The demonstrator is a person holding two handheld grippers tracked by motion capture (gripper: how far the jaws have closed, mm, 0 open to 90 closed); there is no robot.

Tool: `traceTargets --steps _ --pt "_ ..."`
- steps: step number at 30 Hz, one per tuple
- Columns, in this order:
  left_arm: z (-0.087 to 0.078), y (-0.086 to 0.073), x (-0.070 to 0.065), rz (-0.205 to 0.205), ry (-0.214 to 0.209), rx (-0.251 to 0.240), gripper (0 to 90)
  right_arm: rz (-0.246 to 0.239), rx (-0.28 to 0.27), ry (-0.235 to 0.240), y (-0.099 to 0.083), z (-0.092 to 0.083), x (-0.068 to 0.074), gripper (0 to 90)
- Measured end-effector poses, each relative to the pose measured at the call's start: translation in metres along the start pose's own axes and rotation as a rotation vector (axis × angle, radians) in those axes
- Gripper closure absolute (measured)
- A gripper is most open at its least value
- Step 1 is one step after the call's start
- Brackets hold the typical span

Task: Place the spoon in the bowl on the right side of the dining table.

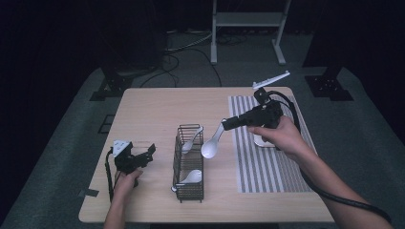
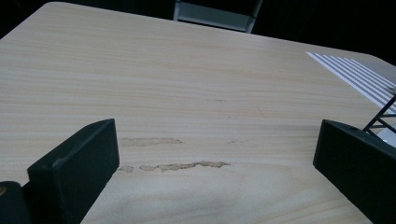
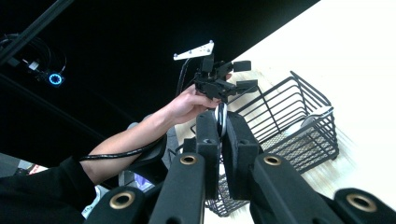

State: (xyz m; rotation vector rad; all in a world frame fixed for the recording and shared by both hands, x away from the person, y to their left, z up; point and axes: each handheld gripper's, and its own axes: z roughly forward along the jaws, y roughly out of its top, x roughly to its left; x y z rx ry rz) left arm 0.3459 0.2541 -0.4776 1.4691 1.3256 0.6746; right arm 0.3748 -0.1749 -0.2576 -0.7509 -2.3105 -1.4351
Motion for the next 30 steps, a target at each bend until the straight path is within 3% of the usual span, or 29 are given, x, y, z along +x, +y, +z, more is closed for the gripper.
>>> traceTargets --steps 30 --pt "0.000 0.000 0.000 -0.005 0.003 -0.001 0.0 0.051 -0.025 -0.055 -0.014 -0.024 -0.019 85.3"
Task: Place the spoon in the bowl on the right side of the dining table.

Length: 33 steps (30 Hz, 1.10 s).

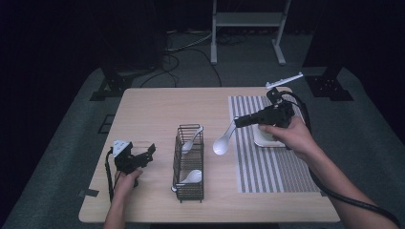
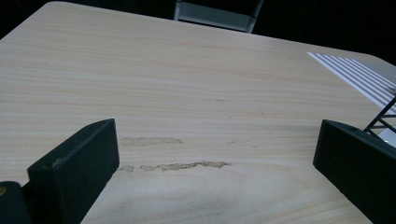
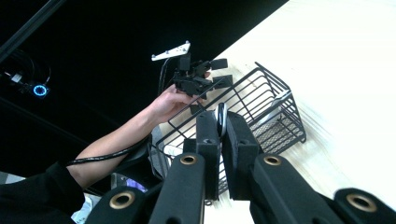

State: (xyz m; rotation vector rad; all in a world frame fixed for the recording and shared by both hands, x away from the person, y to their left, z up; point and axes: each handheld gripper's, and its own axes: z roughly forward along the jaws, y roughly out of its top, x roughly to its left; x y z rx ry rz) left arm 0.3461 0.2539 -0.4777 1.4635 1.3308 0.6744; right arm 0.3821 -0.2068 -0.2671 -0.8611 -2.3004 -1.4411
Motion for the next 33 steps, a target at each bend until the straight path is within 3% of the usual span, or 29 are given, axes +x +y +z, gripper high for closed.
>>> traceTargets --steps 33 --pt "0.000 0.000 0.000 0.011 -0.004 0.003 0.0 0.045 -0.026 -0.051 -0.008 -0.018 -0.019 85.3"
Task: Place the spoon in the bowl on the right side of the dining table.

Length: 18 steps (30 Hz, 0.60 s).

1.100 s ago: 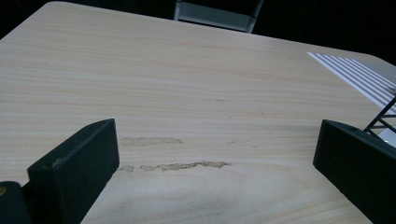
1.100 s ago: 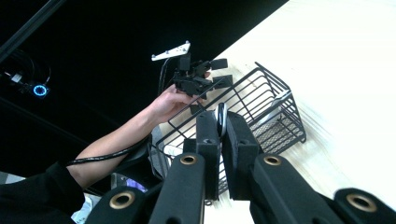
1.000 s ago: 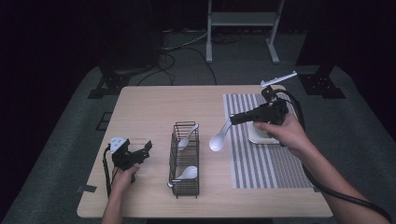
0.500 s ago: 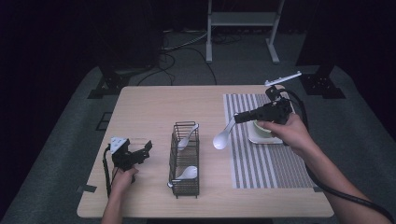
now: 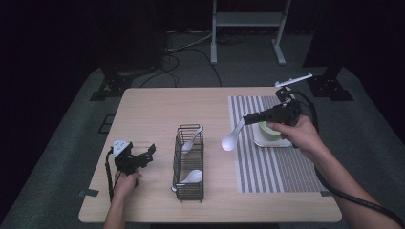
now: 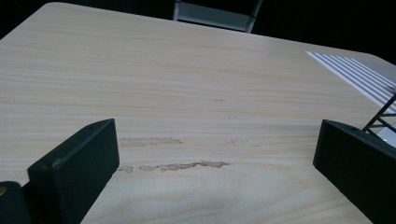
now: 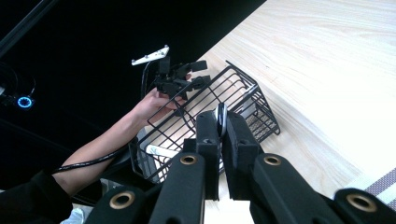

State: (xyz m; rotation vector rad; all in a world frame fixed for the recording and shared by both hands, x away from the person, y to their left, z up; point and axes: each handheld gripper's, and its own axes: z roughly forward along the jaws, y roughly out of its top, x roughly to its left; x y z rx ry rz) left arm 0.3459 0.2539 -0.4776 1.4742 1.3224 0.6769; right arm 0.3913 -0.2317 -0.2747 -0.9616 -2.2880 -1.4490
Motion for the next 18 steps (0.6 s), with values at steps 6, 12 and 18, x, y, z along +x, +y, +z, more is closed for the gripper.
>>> traceTargets --steps 6,12,18 --pt "0.000 0.000 0.000 -0.001 0.000 0.001 0.0 0.012 -0.008 -0.008 -0.002 -0.003 -0.005 85.3" --pt "0.000 0.000 0.000 0.000 0.001 0.001 0.0 0.022 -0.014 -0.015 -0.003 -0.007 -0.010 85.3" --pt "0.000 0.000 0.000 0.001 0.001 0.002 0.0 0.032 -0.022 -0.028 -0.004 -0.011 -0.015 85.3"
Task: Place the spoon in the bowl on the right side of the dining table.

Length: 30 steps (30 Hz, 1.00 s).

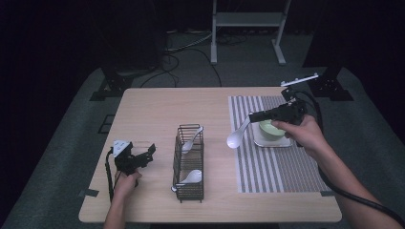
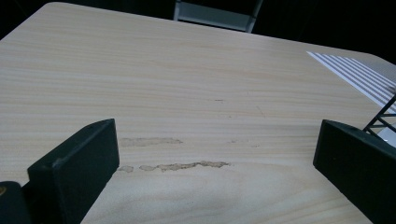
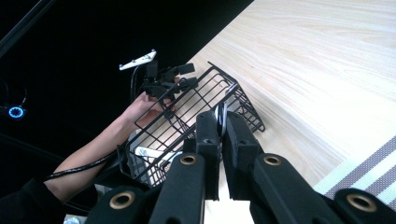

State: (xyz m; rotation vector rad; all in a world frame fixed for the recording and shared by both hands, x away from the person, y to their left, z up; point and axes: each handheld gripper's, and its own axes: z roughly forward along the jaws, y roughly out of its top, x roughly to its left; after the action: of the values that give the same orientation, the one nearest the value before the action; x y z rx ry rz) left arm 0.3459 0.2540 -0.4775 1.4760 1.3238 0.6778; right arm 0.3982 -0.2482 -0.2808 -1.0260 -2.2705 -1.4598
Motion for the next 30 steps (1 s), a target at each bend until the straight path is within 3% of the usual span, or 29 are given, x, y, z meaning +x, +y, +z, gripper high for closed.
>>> traceTargets --steps 30 --pt "0.000 0.000 -0.001 0.003 0.004 -0.001 0.0 0.070 -0.046 -0.060 -0.010 -0.023 -0.029 85.3"
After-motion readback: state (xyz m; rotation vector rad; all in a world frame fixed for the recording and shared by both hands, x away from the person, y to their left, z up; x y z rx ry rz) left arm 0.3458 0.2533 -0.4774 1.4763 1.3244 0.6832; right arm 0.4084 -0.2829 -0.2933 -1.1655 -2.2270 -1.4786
